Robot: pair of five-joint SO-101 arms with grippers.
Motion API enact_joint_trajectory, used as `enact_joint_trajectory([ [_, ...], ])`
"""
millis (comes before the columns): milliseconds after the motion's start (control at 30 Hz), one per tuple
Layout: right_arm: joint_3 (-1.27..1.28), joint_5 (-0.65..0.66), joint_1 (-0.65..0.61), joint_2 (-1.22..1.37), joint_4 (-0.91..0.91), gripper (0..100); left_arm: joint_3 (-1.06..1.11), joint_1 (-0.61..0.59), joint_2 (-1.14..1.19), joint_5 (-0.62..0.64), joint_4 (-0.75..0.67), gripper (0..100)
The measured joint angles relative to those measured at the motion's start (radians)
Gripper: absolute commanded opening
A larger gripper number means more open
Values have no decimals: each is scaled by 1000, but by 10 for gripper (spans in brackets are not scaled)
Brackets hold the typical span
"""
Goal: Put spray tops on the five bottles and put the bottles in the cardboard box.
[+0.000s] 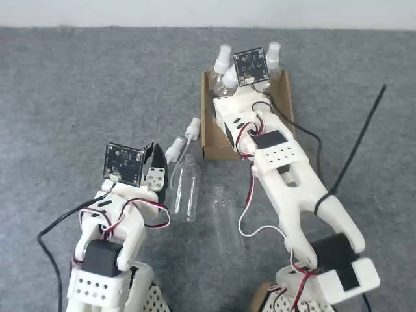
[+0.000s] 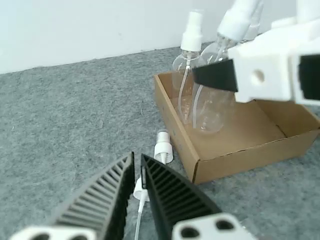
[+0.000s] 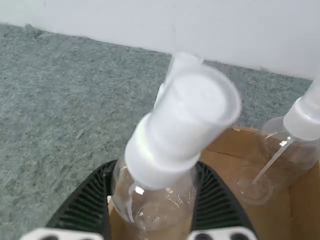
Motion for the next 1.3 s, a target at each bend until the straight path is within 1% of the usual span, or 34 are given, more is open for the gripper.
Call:
enact_joint_trajectory([
  [500,0,0,18,150,-100,6,0,0,0,0,0,13],
  [1300,-3,2,15,198,-104,10,0,0,0,0,0,13],
])
